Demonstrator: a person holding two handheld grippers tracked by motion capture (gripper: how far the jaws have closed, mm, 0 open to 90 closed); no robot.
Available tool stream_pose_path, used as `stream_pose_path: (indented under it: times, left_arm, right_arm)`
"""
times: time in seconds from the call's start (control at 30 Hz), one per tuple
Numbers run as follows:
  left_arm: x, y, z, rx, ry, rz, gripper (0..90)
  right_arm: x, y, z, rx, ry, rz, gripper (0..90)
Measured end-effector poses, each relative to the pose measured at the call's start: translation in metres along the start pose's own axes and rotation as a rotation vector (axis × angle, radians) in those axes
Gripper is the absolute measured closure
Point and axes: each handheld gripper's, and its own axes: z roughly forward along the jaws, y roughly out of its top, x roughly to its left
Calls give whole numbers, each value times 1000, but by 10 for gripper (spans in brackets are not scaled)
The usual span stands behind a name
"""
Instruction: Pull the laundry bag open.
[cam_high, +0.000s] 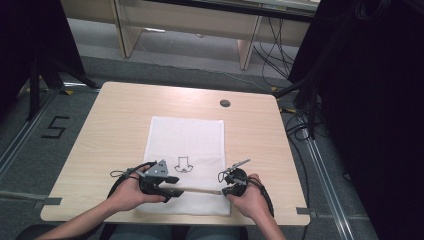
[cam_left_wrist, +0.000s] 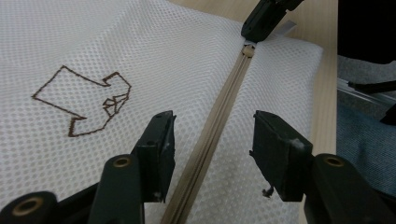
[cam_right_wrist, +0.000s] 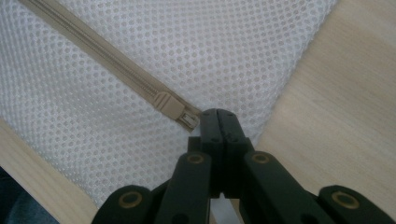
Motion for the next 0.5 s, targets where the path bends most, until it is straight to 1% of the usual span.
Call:
stream_pose_path:
  times: [0.03,0.07,0.1,0.13,0.17,0.2,0.23,0.27,0.3,0.33,0.37,0.4,0.43,0.47,0.5]
  left_arm:
    - [1,2,3,-4,-18,1,476]
    - [1,2,3,-4,-18,1,470]
    - [0,3,4,6,-13,-12,463]
    - [0,5,6,0,-19,-17,463]
    - [0,8,10,8,-16,-13,447]
    - [0,8,10,8,-16,-13,439]
    - [0,9,11,11,-19,-1,439]
    - [-1,10,14,9,-23,-18,431]
    - [0,11,16,13,-24,8,424]
    - [-1,12,17,23,-16,-5,419]
    - [0,13,19,21,-12,7,411]
    - [0,14,22,7,-19,6,403]
    - [0,15,24,5,-12,-3,395]
    - [1,16,25,11,-7,4,387]
    - [2,18,28,12,-9,21,383]
  right_arm:
    - [-2,0,0,-1,6,-12,900]
    - [-2,0,0,-1,6,-12,900]
    - [1,-2,-1,14,15,41,900]
    - [1,-2,-1,14,15,41,900]
    - [-3,-1,0,-6,7,-10,900]
    - [-3,-1,0,-6,7,-10,900]
    - [-2,-1,0,-6,4,-9,900]
    - [-2,-1,-1,-1,3,-4,900]
    - [-1,-1,-1,7,6,7,900]
    - [-1,-1,-1,5,5,6,900]
    - [-1,-1,-1,6,6,7,900]
    - [-1,-1,-1,6,6,8,900]
    - [-3,-1,0,-9,2,-17,900]
    - [-2,-1,-1,-3,2,-9,900]
    - [-1,-1,-1,8,7,7,900]
